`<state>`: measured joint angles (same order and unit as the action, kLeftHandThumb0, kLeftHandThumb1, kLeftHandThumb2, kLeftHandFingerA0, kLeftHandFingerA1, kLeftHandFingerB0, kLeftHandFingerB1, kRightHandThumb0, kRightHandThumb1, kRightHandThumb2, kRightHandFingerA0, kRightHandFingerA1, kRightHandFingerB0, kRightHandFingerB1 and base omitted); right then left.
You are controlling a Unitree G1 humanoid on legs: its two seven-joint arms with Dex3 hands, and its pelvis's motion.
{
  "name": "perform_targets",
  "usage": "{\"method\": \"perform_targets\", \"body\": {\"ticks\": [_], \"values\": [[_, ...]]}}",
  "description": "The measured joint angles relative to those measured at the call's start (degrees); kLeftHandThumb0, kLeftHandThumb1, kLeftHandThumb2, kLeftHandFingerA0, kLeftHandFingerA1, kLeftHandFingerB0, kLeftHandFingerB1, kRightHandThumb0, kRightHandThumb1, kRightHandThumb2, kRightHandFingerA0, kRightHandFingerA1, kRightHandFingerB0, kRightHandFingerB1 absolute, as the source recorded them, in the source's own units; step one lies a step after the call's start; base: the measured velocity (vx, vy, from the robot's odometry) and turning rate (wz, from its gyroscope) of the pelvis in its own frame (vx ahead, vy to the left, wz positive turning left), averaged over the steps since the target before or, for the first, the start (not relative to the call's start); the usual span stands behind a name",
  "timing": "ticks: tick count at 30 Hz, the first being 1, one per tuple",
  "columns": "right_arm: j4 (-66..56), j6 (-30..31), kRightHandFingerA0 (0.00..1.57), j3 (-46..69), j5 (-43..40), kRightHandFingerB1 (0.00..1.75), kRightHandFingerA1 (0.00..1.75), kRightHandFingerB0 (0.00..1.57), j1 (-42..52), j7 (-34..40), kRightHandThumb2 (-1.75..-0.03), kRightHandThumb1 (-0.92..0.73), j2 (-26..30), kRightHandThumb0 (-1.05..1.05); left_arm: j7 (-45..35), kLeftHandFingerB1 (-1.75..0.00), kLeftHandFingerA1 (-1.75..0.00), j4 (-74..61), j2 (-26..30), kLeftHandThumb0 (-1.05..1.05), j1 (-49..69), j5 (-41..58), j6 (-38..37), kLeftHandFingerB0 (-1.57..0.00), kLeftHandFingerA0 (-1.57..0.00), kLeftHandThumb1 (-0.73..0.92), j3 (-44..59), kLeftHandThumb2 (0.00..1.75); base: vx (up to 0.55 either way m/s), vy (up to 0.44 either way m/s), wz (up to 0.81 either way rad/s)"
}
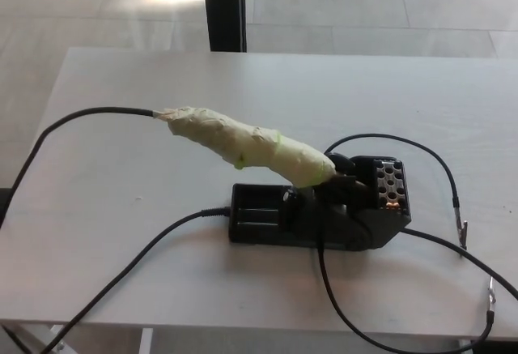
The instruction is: Use the left hand of the robot to grab the soldering gun kept on the middle of the table and pull it out of its base and keep it on the left side of the base
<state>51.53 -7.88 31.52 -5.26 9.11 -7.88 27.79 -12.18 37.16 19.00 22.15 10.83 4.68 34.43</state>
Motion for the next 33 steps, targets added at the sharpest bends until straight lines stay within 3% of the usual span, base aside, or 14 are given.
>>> {"method": "perform_targets", "body": {"ticks": [2,6,7,8,16,17,21,22,26,27,29,30,31,33], "values": [[0.03,-0.71,0.38,1.82,-1.14,1.04,1.67,0.0,0.01,-0.52,-0.65,-0.69,0.27,-1.05,-0.97,-0.56,-0.71,-2.75,1.72,-0.53,1.05,1.04,0.79,-0.57,-0.61,0.7,1.32,0.61,0.0,0.0,0.0],[0.02,-0.96,0.41,2.89,-1.87,1.0,1.63,0.0,-0.1,-1.32,-0.71,-0.69,0.52,-1.05,0.54,-0.6,-1.01,-10.08,7.04,-0.61,1.09,0.31,1.85,-0.37,-0.93,0.51,3.53,0.89,0.0,0.0,0.0],[0.02,-0.98,0.39,2.98,-1.97,1.0,1.64,0.0,-0.13,-1.52,-0.69,-0.71,0.52,-1.05,1.02,-0.52,-0.88,-11.37,9.06,-0.62,0.51,-0.05,2.16,-0.41,-0.71,0.66,4.16,0.6,0.0,0.0,0.0],[0.02,-1.02,0.39,3.03,-2.04,0.99,1.64,0.0,-0.12,-1.7,-0.66,-0.71,0.52,-1.05,1.51,-0.61,-0.81,-13.36,11.12,-0.65,-0.19,-0.52,2.71,-0.38,-0.64,0.51,4.91,0.91,0.0,0.0,0.0],[-0.01,-1.12,0.38,3.67,-2.87,1.02,1.68,0.0,-0.03,-2.87,-0.65,-0.71,0.52,-1.05,3.81,-0.85,-1.04,-27.29,25.94,-0.98,-10.5,-3.61,5.76,-0.38,-0.49,0.7,6.42,0.62,0.0,0.0,0.0],[-0.04,-1.13,0.4,3.74,-3.03,1.0,1.64,0.0,-0.04,-3.03,-0.68,-0.7,0.52,-1.05,4.04,-0.83,-1.04,-28.93,28.02,-0.98,-12.9,-4.21,6.16,-0.4,-0.56,0.5,5.55,0.95,0.0,0.0,0.0],[-0.1,-1.14,0.39,3.78,-3.29,1.01,1.67,0.0,-0.05,-3.4,-0.67,-0.71,0.52,-1.05,4.73,-0.55,-0.72,-33.76,33.42,-0.65,-21.16,-6.78,7.55,-0.46,-0.52,0.54,0.53,0.56,0.0,0.0,0.0],[-0.1,-1.14,0.38,3.78,-3.33,1.02,1.68,0.0,-0.05,-3.47,-0.69,-0.7,0.51,-1.05,4.78,-0.55,-0.72,-34.74,34.16,-0.58,-23.3,-7.4,7.9,-0.29,-0.52,0.4,-0.87,0.89,0.0,0.0,0.0],[-0.1,-1.14,0.4,3.78,-3.44,1.0,1.63,0.0,0.03,-3.69,-0.68,-0.7,0.52,-1.05,4.75,-0.45,-0.62,-37.82,35.28,-0.67,-32.33,-9.72,8.96,-0.37,-0.42,0.65,-7.72,0.59,0.0,0.0,0.0],[-0.09,-1.14,0.4,3.78,-3.5,1.02,1.65,0.0,0.04,-3.78,-0.71,-0.68,0.52,-1.05,4.73,-0.48,-0.64,-38.46,35.25,-0.69,-34.54,-10.34,9.17,-0.2,-0.42,0.54,-9.72,0.99,0.0,0.0,0.0],[-0.09,-1.15,0.4,3.79,-3.58,1.02,1.65,0.0,0.01,-3.95,-0.71,-0.68,0.52,-1.05,4.63,-0.48,-0.64,-39.57,35.02,-0.69,-38.55,-11.49,9.3,-0.2,-0.42,0.54,-13.39,0.99,0.0,0.0,0.0],[-0.08,-1.16,0.43,3.79,-3.63,1.06,1.68,0.02,-0.04,-4.06,-0.7,-0.68,0.52,-1.05,4.51,-0.39,-0.49,-40.33,34.63,-0.75,-41.27,-12.36,9.37,-0.31,-0.37,0.7,-16.11,0.63,0.0,0.0,0.0],[-0.07,-1.16,0.63,3.79,-3.69,0.83,1.33,0.12,-0.08,-4.1,-1.09,-0.43,0.52,-1.05,4.38,-0.36,-0.55,-40.88,34.33,-0.75,-43.15,-12.96,9.4,-0.33,-0.46,0.74,-18.11,0.62,0.0,0.0,0.0],[-0.02,-1.16,0.41,3.79,-3.83,1.12,1.72,0.0,-0.24,-4.24,-0.69,-0.67,0.52,-1.05,4.04,-0.39,-0.54,-42.04,33.47,-0.76,-46.56,-14.17,9.47,-0.34,-0.42,0.72,-21.93,0.62,0.0,0.0,0.0]]}}
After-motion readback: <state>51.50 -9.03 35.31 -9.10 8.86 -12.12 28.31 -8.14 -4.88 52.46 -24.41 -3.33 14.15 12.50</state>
